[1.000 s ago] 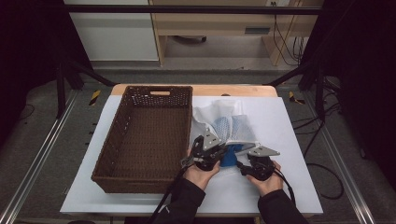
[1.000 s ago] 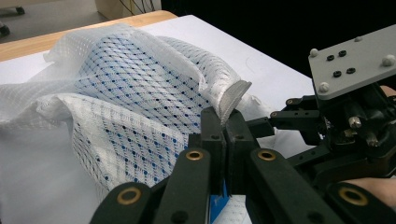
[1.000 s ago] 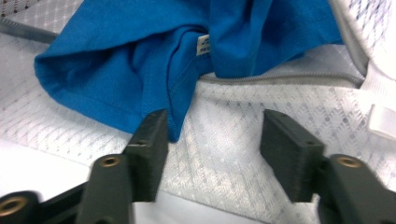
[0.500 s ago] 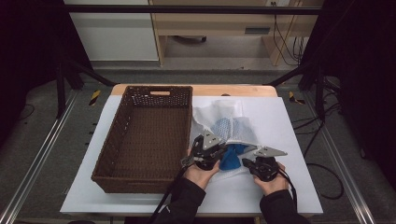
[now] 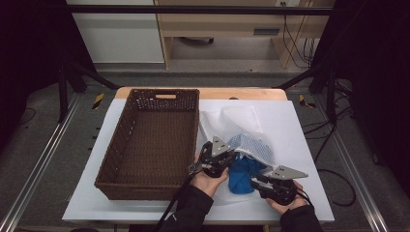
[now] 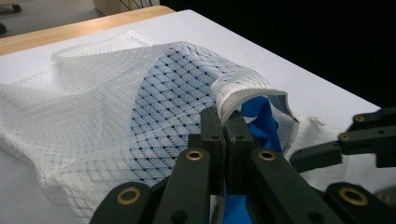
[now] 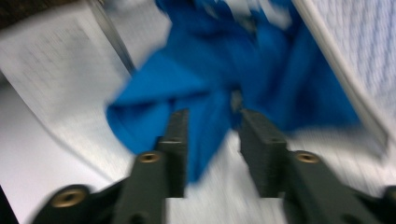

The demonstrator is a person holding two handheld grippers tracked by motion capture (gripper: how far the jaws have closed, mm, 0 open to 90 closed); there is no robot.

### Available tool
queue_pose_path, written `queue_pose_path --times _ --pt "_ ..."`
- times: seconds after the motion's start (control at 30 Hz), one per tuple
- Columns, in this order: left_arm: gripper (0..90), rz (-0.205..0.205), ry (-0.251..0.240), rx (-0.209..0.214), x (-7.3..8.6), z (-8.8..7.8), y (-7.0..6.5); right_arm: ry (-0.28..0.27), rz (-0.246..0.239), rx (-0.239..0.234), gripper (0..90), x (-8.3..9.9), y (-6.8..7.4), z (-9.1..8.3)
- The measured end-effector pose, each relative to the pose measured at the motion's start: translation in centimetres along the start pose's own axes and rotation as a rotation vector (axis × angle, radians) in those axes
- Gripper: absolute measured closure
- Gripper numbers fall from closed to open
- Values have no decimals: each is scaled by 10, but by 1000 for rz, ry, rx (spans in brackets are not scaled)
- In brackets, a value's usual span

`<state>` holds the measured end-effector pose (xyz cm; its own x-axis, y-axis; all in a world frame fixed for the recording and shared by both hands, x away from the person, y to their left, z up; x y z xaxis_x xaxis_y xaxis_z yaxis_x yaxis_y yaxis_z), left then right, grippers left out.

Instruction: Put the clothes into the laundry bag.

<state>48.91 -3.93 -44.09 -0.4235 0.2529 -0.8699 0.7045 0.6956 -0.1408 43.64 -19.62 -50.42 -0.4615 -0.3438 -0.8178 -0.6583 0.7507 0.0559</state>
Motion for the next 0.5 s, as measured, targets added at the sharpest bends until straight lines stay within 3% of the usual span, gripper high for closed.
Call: queue_pose_path --times 0.07,0.1,0.2,0.23,0.3,0.33,0.37,0.4,0.43,0.5 --pt "889 4 2 1 1 0 0 -8 -39 0 419 -5 6 9" --pt "889 5 2 1 1 0 0 10 -46 22 347 -6 7 15" --pt "888 2 -2 6 1 -1 -1 47 -89 93 280 -9 3 28" --pt "889 1 -1 6 0 -1 -1 46 -85 102 278 -10 2 33" --pt "889 0 -2 8 0 -1 -1 106 -111 99 301 -6 2 44" --pt "889 -2 -4 10 1 -1 -1 97 -98 96 328 -5 2 48" --pt "889 -4 -6 16 0 -1 -2 99 -80 100 430 -7 1 48" --pt "889 -5 -6 19 0 -1 -2 83 -79 96 642 -9 -1 48" --pt "889 -2 -4 21 1 -2 -2 78 -76 94 763 -10 -2 49" --pt "889 -3 -9 25 1 -3 -3 85 -46 83 836 -16 -5 49"
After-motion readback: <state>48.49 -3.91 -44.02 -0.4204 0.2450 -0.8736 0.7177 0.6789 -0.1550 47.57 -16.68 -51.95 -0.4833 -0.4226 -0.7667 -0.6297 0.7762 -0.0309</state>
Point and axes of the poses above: each handheld gripper's, and its own axes: z roughly forward along the jaws, x roughly out of its underside, y roughly to its left, the point moved 6 cm from there along z, roughly forward along the jaws, and after that the axes turned 3 degrees about -z, right-handed, at the moved point
